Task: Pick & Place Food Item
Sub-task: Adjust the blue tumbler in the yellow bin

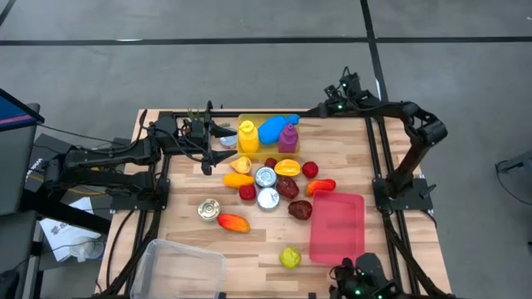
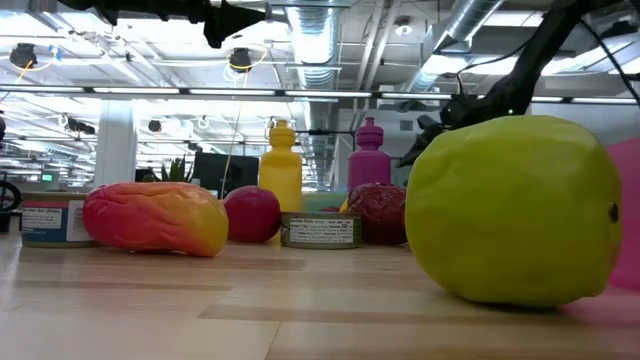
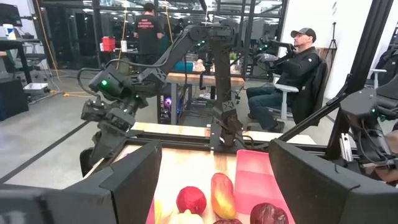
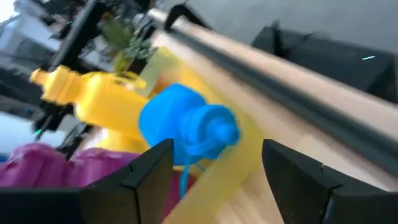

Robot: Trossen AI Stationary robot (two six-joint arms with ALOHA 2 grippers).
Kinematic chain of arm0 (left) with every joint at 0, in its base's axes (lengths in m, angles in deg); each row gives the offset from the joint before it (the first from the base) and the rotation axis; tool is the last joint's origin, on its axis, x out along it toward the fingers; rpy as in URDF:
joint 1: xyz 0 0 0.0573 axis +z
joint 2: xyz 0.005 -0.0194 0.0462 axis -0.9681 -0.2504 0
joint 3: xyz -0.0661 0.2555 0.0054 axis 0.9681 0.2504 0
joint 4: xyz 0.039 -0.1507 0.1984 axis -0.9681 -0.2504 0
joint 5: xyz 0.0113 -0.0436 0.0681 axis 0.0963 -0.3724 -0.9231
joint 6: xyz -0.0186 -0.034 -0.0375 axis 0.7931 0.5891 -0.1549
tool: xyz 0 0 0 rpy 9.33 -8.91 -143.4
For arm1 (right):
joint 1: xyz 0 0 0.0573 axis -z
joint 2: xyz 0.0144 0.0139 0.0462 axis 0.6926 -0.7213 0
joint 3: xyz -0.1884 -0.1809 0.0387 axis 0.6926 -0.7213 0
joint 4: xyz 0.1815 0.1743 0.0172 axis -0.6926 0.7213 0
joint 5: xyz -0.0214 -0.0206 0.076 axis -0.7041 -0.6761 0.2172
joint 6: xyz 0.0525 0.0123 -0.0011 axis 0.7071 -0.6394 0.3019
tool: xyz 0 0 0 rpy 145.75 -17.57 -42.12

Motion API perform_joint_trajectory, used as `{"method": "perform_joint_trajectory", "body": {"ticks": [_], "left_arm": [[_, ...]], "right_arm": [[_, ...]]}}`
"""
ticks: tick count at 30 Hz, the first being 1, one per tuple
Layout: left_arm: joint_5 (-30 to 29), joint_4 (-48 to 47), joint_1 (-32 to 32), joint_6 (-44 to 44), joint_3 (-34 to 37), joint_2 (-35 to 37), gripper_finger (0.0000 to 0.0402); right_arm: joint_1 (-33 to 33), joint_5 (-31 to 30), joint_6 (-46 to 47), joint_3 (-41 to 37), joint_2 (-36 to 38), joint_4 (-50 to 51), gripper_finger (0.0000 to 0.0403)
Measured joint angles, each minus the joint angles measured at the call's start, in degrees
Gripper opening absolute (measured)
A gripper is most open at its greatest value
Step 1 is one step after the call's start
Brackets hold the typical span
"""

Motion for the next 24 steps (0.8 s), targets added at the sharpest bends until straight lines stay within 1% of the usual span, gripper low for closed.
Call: {"method": "perform_joint_trajectory", "body": {"ticks": [5, 13, 20, 24], "left_arm": [[0.0, 0.0, 0.0, 0.0, 0.0, 0.0, 0.0290], [0.0, 0.0, 0.0, 0.5, 0.0, 0.0, 0.0290], [0.0, 0.0, 0.0, 0.6, 0.0, 0.0, 0.0290], [0.0, 0.0, 0.0, 0.6, 0.0, 0.0, 0.0290]], "right_arm": [[-1.9, 0.5, -0.1, 3.6, -2.9, 0.5, 0.0233], [-2.1, -0.3, -4.8, 10.1, -5.5, 12.4, 0.0226], [-2.8, -1.3, -4.3, 10.7, -5.4, 14.8, 0.0228], [-4.2, -2.3, -4.6, 10.7, -5.4, 19.2, 0.0228]]}}
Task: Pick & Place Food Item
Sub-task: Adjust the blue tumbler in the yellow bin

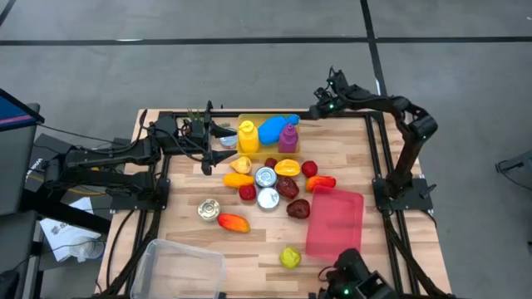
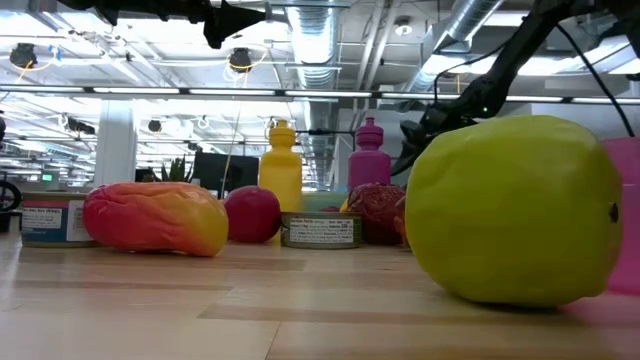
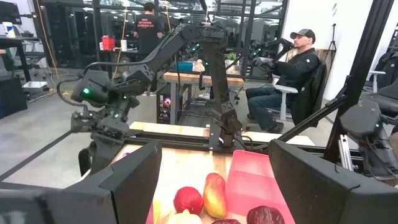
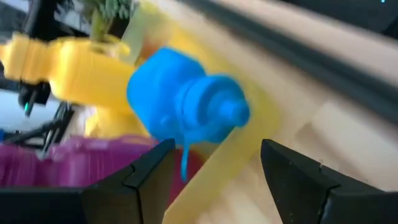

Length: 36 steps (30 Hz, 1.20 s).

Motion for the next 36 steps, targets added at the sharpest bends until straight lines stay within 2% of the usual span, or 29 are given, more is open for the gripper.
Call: {"method": "perform_joint_trajectory", "body": {"ticks": [6, 13, 19, 24, 27, 31, 36], "left_arm": [[0.0, 0.0, 0.0, -0.3, 0.0, 0.0, 0.0290], [0.0, 0.0, 0.0, -0.4, 0.0, 0.0, 0.0290], [0.0, 0.1, 0.0, -0.6, 0.0, -2.4, 0.0290], [0.0, 0.2, 0.0, -1.9, 0.0, -7.4, 0.0290], [0.0, 0.8, 0.0, -2.0, 0.0, -10.2, 0.0290], [0.0, 1.6, 0.0, -2.0, 0.0, -12.7, 0.0290], [0.1, 2.0, 0.0, -2.0, 0.0, -13.2, 0.0290]], "right_arm": [[-3.9, -0.4, -3.4, 0.0, 0.1, 2.0, 0.0228], [-3.8, -9.6, -0.6, 0.2, 0.1, -4.2, 0.0228], [-1.2, -13.2, -1.1, 5.0, 0.5, -4.2, 0.0228], [-2.3, -14.1, -2.9, 9.8, 2.4, -3.8, 0.0228], [-3.2, -13.4, -3.3, 13.1, 2.6, -0.3, 0.0228], [-3.1, -13.1, -5.7, 16.7, 1.3, 9.3, 0.0228], [-1.3, -13.0, -6.5, 14.9, -1.6, 16.6, 0.0228]]}}
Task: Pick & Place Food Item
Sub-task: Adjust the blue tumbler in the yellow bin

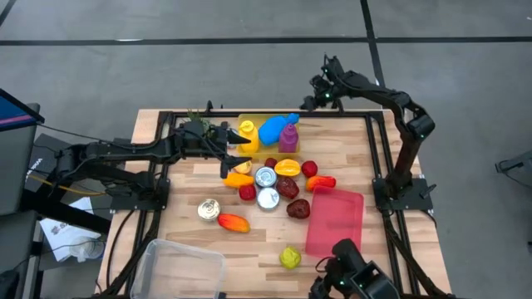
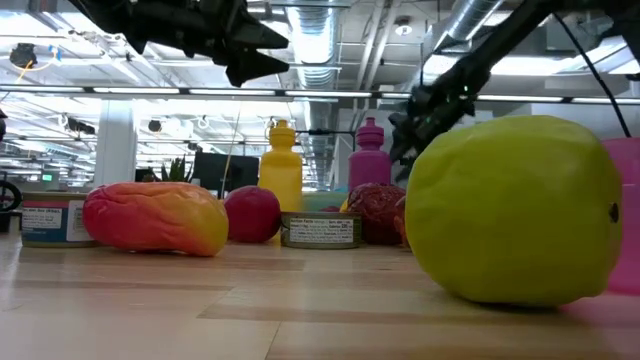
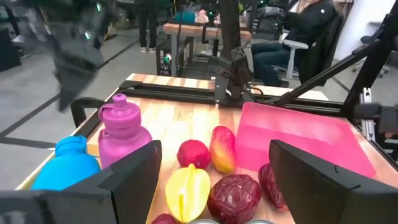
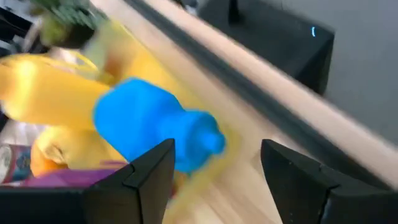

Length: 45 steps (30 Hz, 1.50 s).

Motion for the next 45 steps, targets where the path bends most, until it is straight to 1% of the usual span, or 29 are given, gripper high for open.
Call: {"method": "perform_joint_trajectory", "body": {"ticks": [2, 6, 10, 18, 25, 29, 37, 42, 45], "left_arm": [[0.9, -0.1, 0.0, 0.0, 0.0, 0.2, 0.0290], [2.0, 0.0, 0.0, 0.3, 0.0, 0.4, 0.0290], [2.0, -0.1, 0.0, 1.1, 0.0, 0.4, 0.0290], [2.0, 0.3, 0.0, 1.7, 0.0, 0.4, 0.0290], [2.0, 1.7, 0.0, 2.0, 0.0, 0.4, 0.0290], [2.0, 2.3, 0.0, 2.0, 0.0, 0.4, 0.0290], [2.0, 2.4, 0.0, 2.0, 0.0, 0.4, 0.0290], [2.0, 2.2, 0.0, 2.0, 0.0, 0.4, 0.0290], [2.0, 1.9, 0.0, 1.3, 0.0, 0.4, 0.0290]], "right_arm": [[0.7, 2.1, 0.1, -0.8, -1.3, 0.6, 0.0228], [1.4, 8.8, 0.7, -1.0, -3.3, -1.5, 0.0228], [1.2, 11.9, 1.2, -0.9, -5.2, -2.6, 0.0228], [1.1, 12.1, -1.4, -0.9, -5.3, -2.0, 0.0228], [0.0, 11.3, -1.7, -0.9, -5.3, -1.9, 0.0226], [-1.3, 12.3, -2.5, -0.9, -5.3, -2.4, 0.0213], [-3.2, 11.5, -3.2, -0.9, -5.3, -3.0, 0.0174], [-2.2, 10.5, -4.0, 0.4, -4.3, -2.4, 0.0163], [-1.2, 10.4, -4.3, 1.1, -2.3, -3.3, 0.0162]]}}
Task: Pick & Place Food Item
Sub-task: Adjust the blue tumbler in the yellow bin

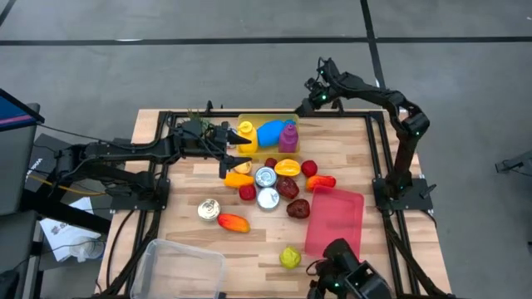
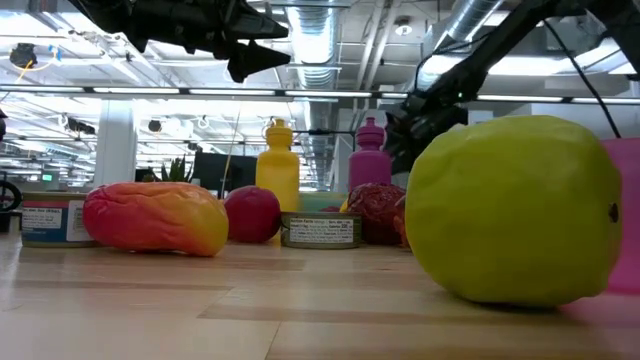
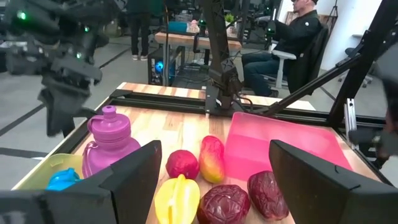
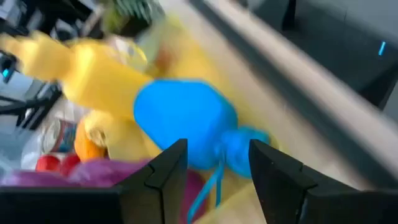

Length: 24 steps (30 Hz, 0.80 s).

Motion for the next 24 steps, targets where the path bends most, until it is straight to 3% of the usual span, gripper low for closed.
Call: {"method": "perform_joint_trajectory", "body": {"ticks": [6, 10, 14, 19, 24], "left_arm": [[-0.3, 1.7, 0.4, -0.8, 0.0, 0.0, 0.0289], [-5.5, -0.1, 0.6, -0.3, 0.0, -0.9, 0.0278], [-10.9, -4.4, 0.4, -5.2, -1.3, -2.9, 0.0259], [-13.5, -13.7, -0.3, -10.4, -7.7, -6.4, 0.0258], [-16.6, -20.0, -2.4, -16.8, -14.2, -11.0, 0.0289]], "right_arm": [[-0.6, -1.3, 0.3, 0.4, 8.0, -11.0, 0.0160], [-3.1, -3.5, 0.3, -1.4, 15.5, -20.7, 0.0159], [-7.9, -5.1, 0.5, -2.7, 22.6, -27.7, 0.0159], [-16.0, -11.7, -1.2, -4.5, 30.3, -28.1, 0.0159], [-25.4, -18.7, -5.8, -6.0, 35.7, -21.7, 0.0159]]}}
